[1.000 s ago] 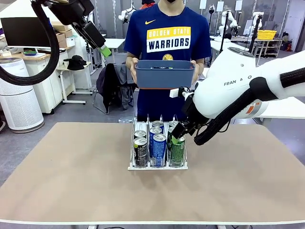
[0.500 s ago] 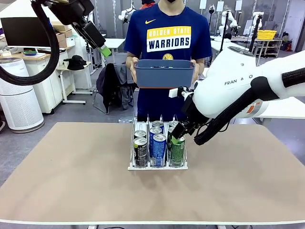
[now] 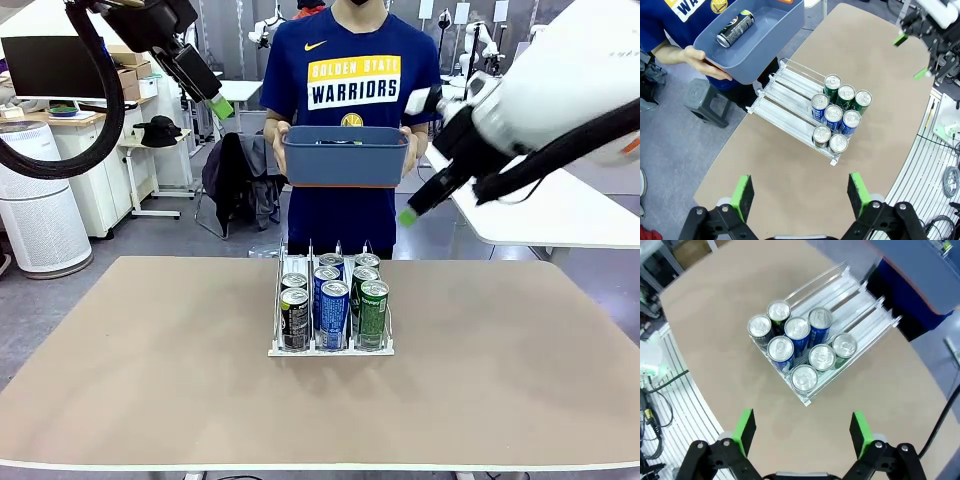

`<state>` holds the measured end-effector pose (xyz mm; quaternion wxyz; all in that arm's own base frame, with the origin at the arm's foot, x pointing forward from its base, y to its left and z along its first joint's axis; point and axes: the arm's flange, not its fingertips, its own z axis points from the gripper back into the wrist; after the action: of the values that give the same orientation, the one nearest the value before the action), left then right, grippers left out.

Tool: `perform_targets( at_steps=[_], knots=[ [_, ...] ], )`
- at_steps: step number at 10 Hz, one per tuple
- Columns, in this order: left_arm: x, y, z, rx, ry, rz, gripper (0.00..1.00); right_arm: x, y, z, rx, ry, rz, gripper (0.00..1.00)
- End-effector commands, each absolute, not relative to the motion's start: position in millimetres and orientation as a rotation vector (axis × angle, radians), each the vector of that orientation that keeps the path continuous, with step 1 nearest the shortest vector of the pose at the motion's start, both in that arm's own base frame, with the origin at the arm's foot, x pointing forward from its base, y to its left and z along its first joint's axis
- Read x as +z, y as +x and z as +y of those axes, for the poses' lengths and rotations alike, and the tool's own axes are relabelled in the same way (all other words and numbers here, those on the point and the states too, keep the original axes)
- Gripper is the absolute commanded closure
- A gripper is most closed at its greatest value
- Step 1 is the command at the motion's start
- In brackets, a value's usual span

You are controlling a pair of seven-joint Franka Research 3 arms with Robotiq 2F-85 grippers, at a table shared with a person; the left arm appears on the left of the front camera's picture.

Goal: Fill the beverage cans into the dispenser.
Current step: Pick up the Pepsi coke handed by the human.

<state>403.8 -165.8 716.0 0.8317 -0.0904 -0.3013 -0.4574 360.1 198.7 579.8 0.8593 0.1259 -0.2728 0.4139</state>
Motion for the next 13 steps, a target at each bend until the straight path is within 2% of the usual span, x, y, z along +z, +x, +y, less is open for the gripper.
perform_targets(
  at_steps=[1, 7, 10, 13],
  knots=[
    [714, 405, -165, -0.968, -0.189, -0.640, 0.00, 611, 360, 192, 0.933, 0.311, -0.580, 0.00],
    [714, 405, -165, -0.968, -0.189, -0.640, 0.00, 741, 338, 160, 0.856, 0.307, -0.634, 0.00],
    [714, 405, -165, -0.968, -0.189, -0.640, 0.00, 770, 333, 151, 0.804, 0.299, -0.645, 0.00],
    [714, 405, -165, -0.968, -0.189, -0.640, 0.00, 777, 334, 148, 0.786, 0.295, -0.650, 0.00]
  ],
)
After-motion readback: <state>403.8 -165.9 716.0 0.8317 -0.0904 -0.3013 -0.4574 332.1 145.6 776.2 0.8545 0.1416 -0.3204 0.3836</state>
